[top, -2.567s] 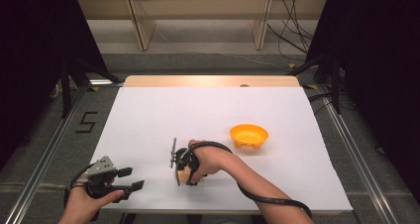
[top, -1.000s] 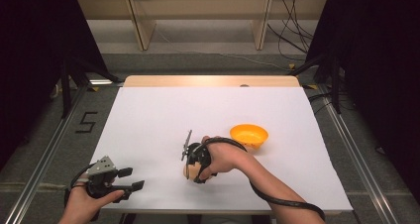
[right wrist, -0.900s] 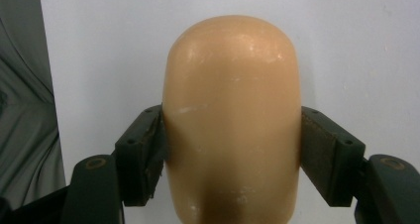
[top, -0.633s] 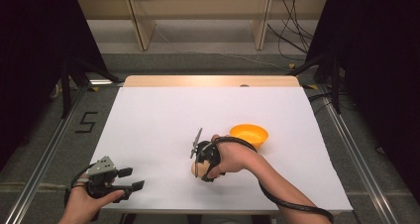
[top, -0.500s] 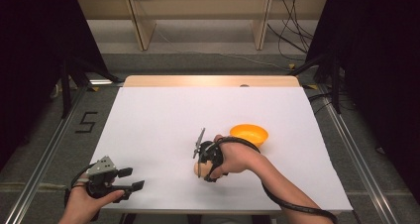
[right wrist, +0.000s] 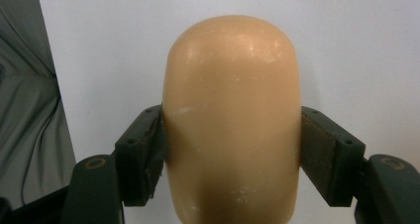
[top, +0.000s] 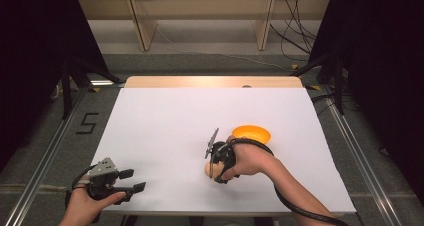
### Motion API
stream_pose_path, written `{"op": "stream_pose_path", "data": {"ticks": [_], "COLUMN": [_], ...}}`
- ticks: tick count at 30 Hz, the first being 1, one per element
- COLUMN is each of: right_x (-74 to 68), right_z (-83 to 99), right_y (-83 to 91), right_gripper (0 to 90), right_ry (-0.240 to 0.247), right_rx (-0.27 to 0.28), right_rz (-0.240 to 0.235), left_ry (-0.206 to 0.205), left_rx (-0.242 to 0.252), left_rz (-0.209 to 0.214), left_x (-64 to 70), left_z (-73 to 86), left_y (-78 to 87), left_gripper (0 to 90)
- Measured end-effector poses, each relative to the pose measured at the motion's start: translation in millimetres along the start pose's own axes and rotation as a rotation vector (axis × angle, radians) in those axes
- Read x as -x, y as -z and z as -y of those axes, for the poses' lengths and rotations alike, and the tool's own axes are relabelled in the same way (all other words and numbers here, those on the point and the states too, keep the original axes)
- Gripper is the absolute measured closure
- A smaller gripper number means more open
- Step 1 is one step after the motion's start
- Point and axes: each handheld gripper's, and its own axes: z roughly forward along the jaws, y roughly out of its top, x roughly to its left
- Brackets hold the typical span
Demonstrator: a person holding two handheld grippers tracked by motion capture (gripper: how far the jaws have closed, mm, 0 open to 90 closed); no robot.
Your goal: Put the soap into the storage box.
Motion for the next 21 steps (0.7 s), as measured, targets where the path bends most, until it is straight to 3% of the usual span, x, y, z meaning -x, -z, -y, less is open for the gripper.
{"op": "stream_pose_path", "data": {"ticks": [1,2,5,7,8,11,14,15,19,21], "right_x": [1.2,0.0,-0.1,-2.1,0.0,-1.0,-1.6,-0.4,-2.5,-3.0], "right_z": [0.8,2.2,4.3,6.1,8.4,10.6,13.4,14.5,19.3,22.0], "right_y": [0.3,1.7,3.0,4.9,5.3,7.0,9.4,9.7,14.2,15.7], "right_gripper": [33.2,33.2,33.2,33.2,33.2,33.2,33.2,33.2,33.2,33.2], "right_ry": [0.023,-0.008,-0.012,-0.042,-0.011,-0.031,-0.028,-0.006,-0.045,-0.049], "right_rx": [0.016,0.002,-0.003,-0.013,-0.003,-0.007,-0.007,0.008,-0.027,-0.018], "right_rz": [-0.002,0.007,0.001,0.005,0.006,0.012,0.013,0.007,0.008,0.017], "left_ry": [-0.001,0.001,-0.001,-0.002,-0.002,-0.003,-0.016,-0.016,-0.021,-0.01], "left_rx": [-0.004,-0.001,-0.002,0.006,0.006,-0.003,-0.007,-0.004,-0.013,-0.022], "left_rz": [0.001,0.002,0.003,0.001,0.002,-0.009,0.005,0.008,0.017,0.017], "left_x": [-0.1,0.0,0.1,0.2,0.1,0.9,-0.3,-0.3,-0.4,0.3], "left_z": [-0.1,0.0,-0.2,-0.1,-0.3,-1.5,-2.4,-2.5,-4.4,-5.1], "left_y": [0.1,-0.1,-0.2,-0.7,-0.8,-0.8,-2.1,-3.1,-4.6,-5.4], "left_gripper": [29.8,29.8,29.8,29.8,29.8,29.8,29.8,29.8,29.8,29.8]}}
